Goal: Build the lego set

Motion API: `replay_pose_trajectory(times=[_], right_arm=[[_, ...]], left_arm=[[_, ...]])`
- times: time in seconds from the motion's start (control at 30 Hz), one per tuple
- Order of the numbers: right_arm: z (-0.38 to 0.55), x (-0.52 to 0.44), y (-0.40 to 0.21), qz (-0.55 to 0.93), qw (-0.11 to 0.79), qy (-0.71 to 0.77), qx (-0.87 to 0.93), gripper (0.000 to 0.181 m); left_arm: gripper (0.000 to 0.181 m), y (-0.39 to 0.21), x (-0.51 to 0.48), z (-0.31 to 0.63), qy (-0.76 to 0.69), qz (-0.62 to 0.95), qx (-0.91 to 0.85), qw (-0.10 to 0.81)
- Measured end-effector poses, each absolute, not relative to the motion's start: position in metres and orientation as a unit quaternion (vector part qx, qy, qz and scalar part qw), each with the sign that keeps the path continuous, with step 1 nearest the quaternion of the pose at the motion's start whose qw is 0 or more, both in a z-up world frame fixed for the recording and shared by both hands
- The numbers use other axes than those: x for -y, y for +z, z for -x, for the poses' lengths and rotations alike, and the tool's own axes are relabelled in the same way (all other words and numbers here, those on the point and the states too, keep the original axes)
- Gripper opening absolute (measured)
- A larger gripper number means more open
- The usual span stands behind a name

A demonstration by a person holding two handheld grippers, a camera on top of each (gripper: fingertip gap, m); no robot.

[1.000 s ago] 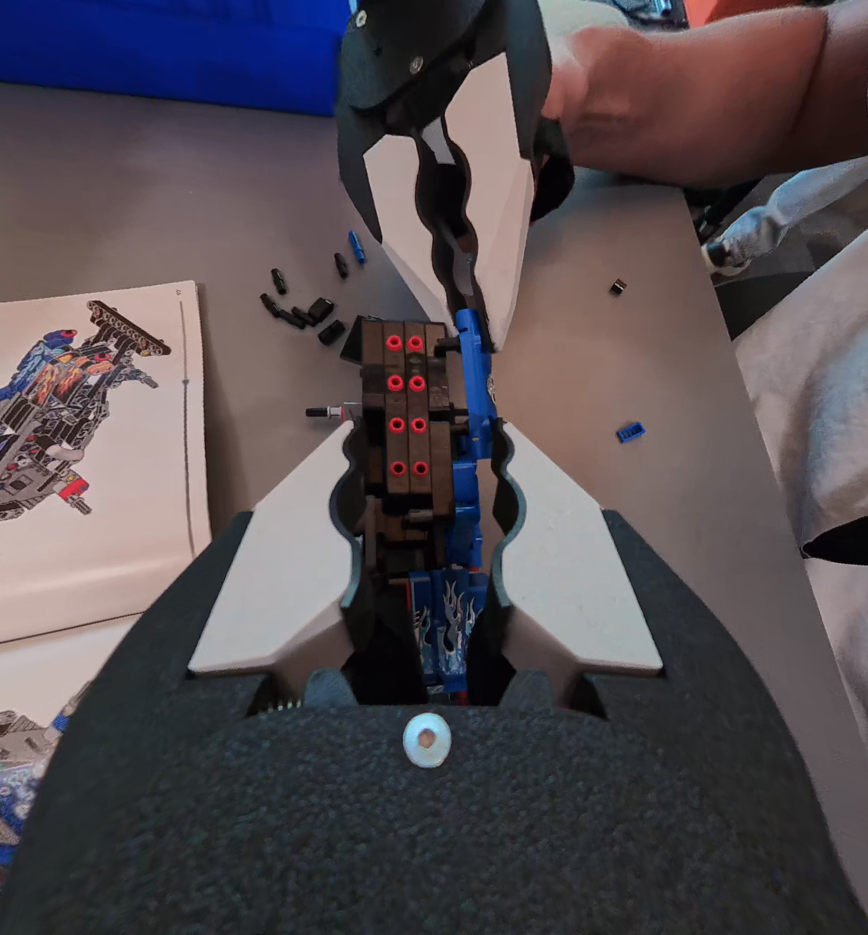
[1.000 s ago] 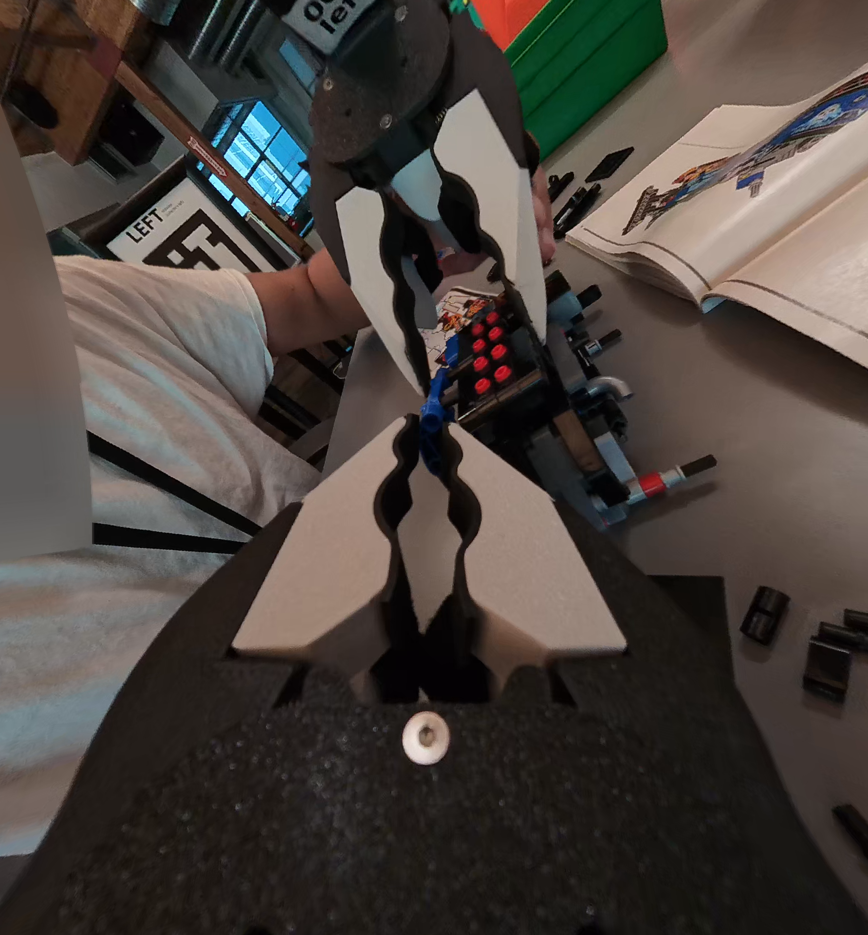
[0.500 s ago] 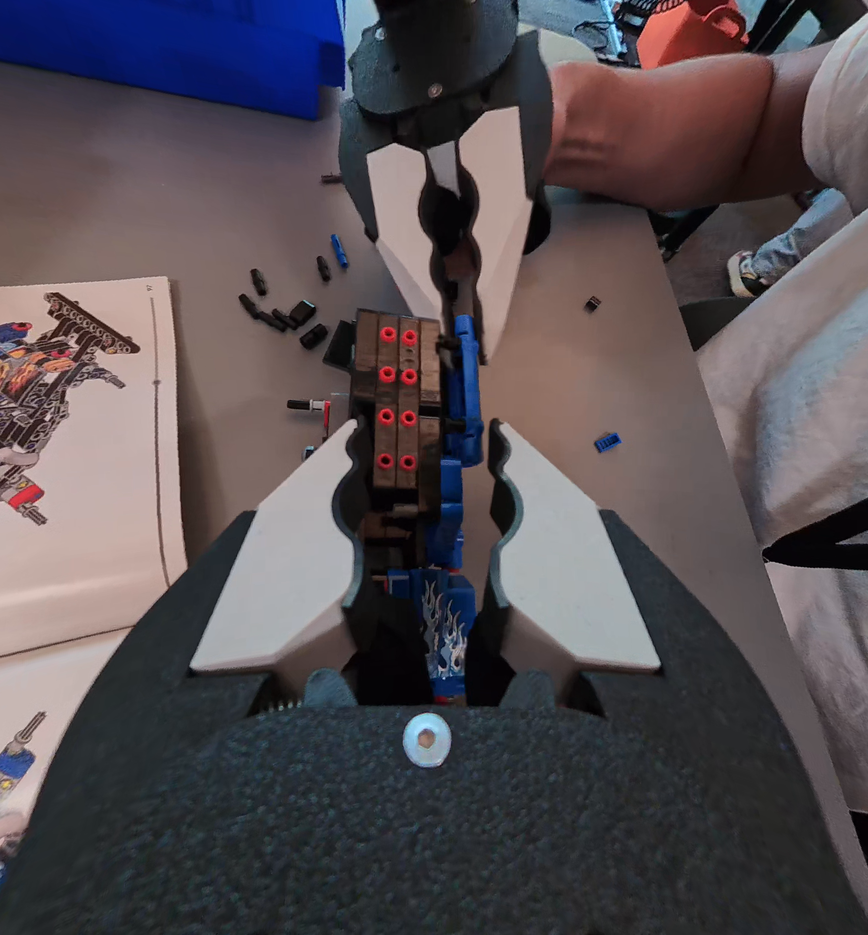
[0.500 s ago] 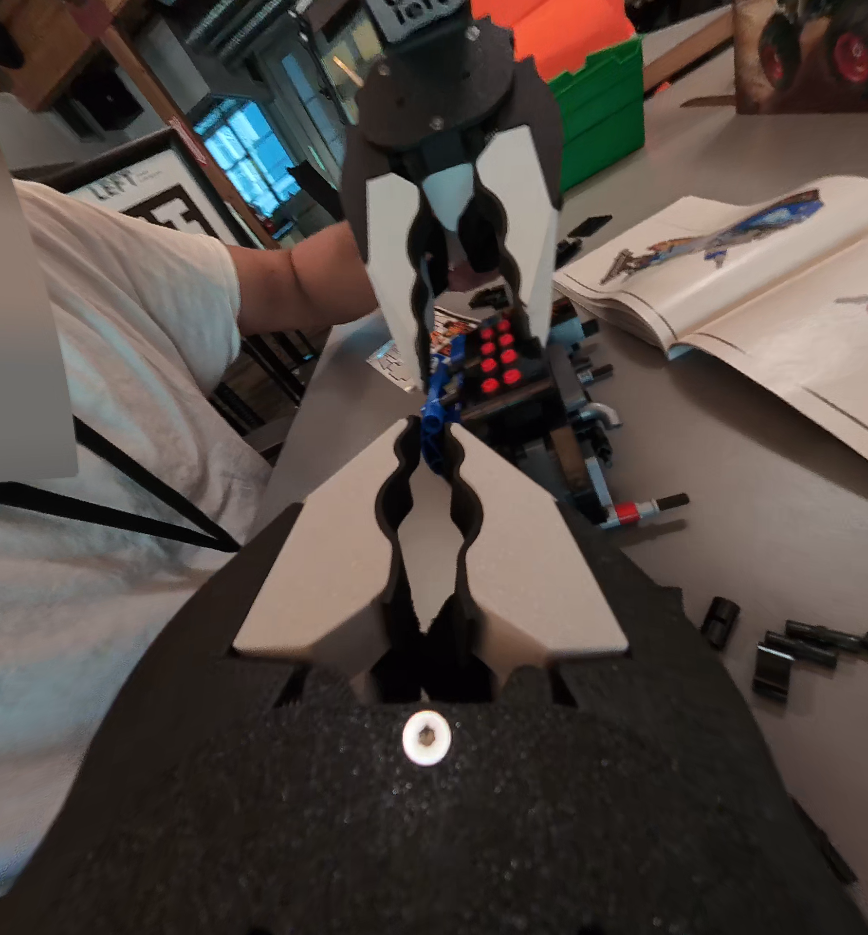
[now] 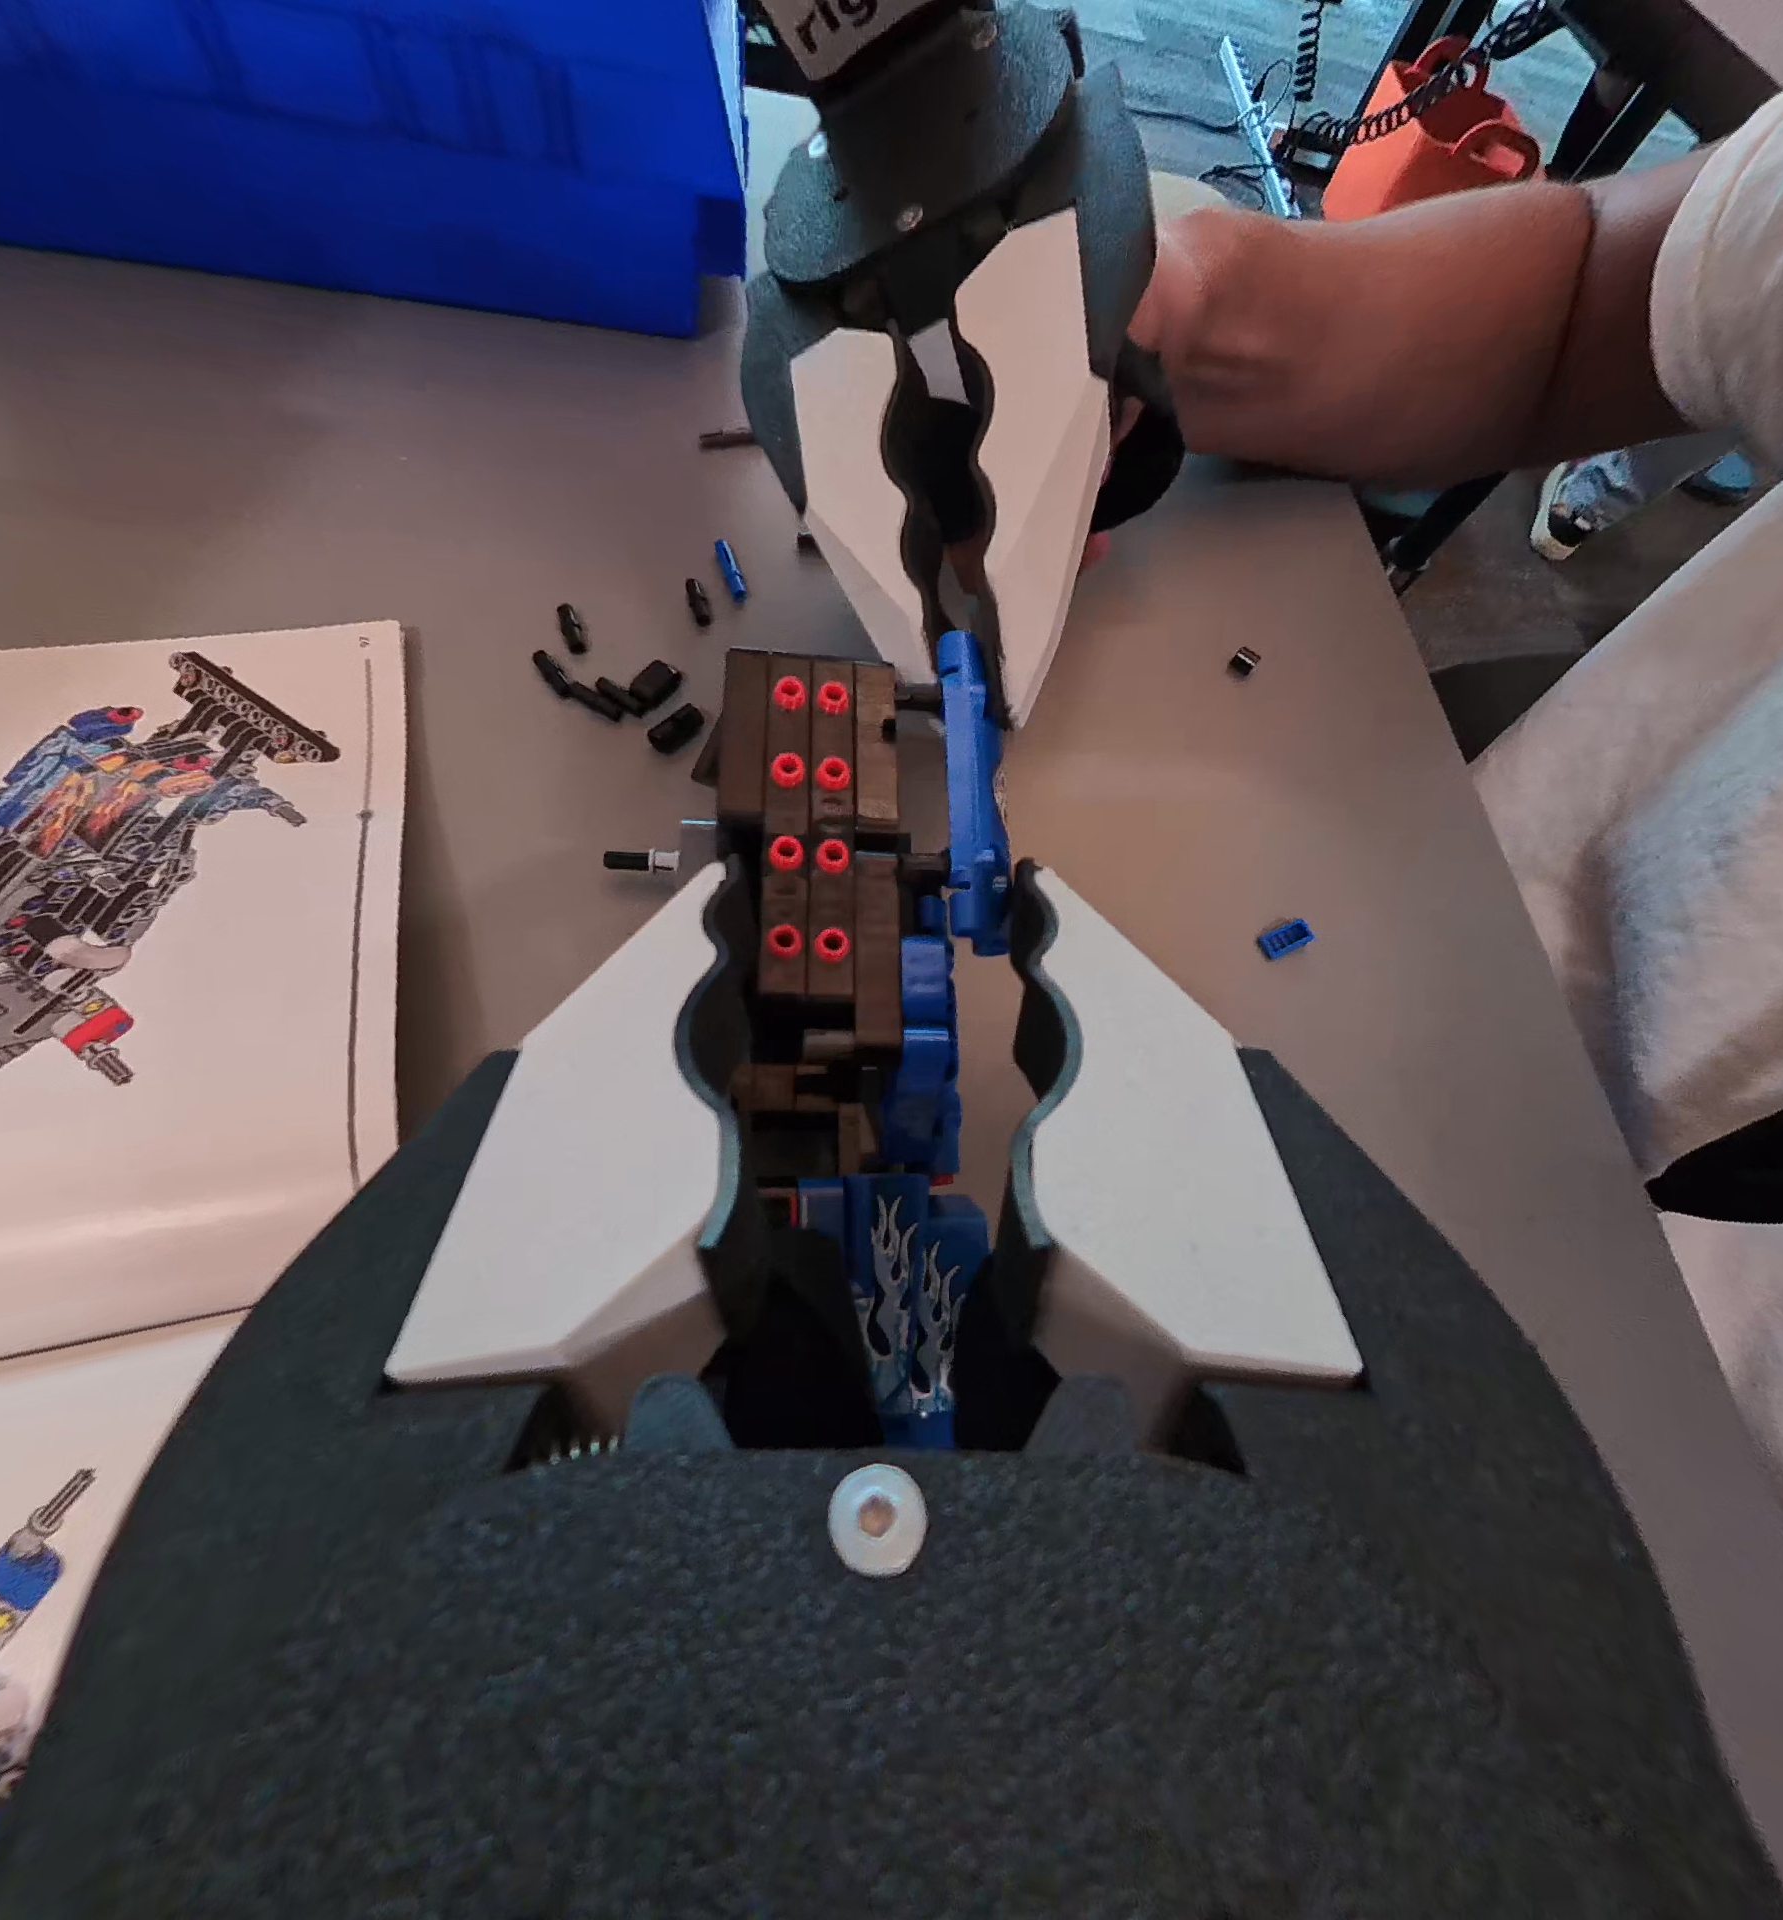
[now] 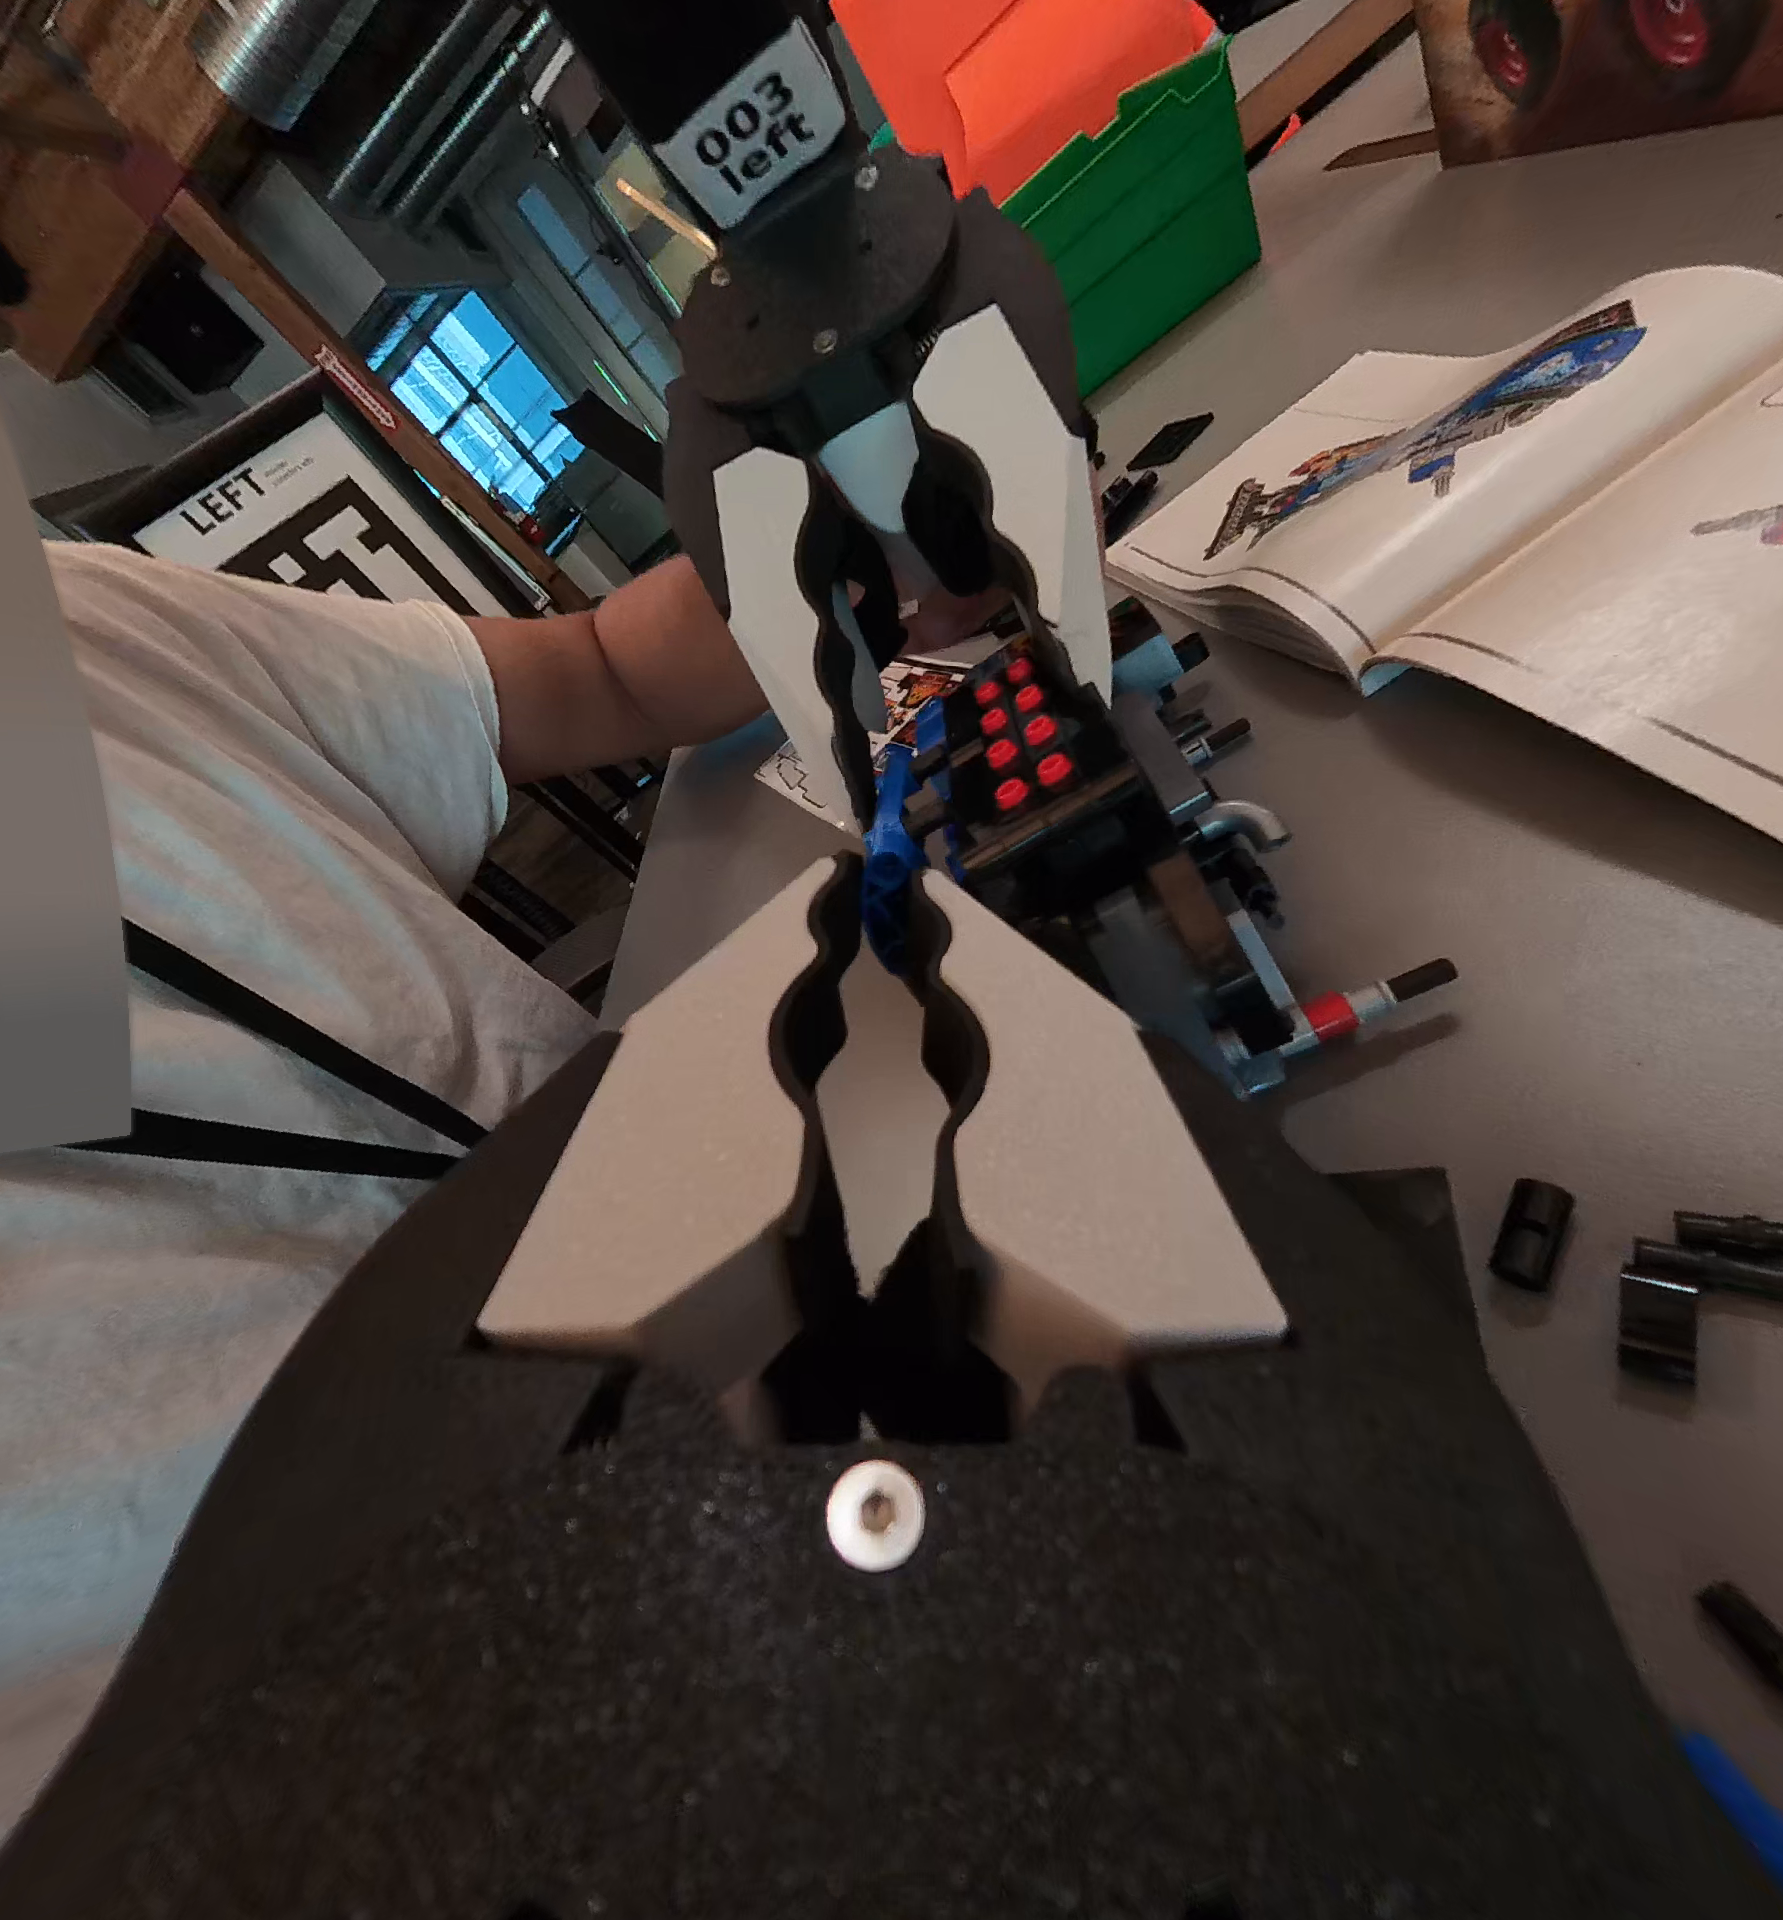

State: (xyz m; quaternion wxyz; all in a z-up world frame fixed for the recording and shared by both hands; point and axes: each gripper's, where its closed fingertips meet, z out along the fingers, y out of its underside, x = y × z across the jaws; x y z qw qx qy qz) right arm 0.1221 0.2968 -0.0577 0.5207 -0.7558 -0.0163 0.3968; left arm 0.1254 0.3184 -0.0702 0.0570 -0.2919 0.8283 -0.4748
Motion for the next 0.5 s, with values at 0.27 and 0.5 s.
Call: replay_pose_trajectory(times=[0.27,0.5], right_arm=[[-0.123,-0.297,-0.065,0.748,0.510,0.423,-0.031,0.007],[-0.126,-0.295,-0.064,0.741,0.530,0.411,-0.020,0.007]], left_arm=[[0.043,-0.064,-0.320,-0.128,-0.509,0.309,-0.802,0.036],[0.042,-0.063,-0.317,-0.132,-0.513,0.304,-0.802,0.020]])
